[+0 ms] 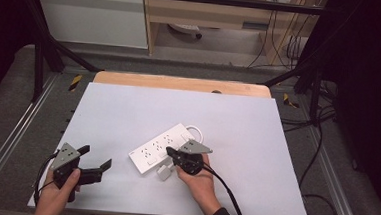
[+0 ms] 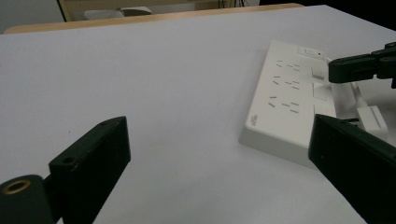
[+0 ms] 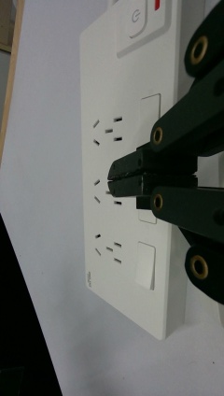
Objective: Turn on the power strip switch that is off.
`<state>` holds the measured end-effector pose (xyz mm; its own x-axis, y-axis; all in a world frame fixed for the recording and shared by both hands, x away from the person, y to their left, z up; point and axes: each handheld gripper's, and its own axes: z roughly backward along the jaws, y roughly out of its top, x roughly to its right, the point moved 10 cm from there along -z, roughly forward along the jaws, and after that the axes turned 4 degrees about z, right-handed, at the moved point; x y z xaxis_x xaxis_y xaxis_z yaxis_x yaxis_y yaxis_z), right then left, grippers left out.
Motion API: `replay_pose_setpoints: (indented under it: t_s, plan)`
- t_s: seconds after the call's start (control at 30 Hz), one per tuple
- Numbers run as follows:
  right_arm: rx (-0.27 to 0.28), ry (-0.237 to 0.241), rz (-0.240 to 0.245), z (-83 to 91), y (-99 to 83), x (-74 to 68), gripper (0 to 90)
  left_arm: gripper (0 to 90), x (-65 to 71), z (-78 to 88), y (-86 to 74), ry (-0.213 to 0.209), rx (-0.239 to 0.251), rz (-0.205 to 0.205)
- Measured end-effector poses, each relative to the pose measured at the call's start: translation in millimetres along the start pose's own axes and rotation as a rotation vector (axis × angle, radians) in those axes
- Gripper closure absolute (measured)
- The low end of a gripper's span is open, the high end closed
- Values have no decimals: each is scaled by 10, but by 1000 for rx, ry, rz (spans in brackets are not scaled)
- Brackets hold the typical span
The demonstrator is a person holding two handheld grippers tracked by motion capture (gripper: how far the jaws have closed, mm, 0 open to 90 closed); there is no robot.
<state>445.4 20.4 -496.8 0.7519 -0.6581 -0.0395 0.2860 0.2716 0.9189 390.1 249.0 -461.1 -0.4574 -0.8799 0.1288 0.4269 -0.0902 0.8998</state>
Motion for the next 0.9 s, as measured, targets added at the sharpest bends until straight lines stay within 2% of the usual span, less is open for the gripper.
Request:
replay_pose_setpoints:
  t_s: [0.9]
  plan:
    - [-52, -12, 13, -109, -4, 15, 900, 55, -4, -2, 0, -1, 1, 2]
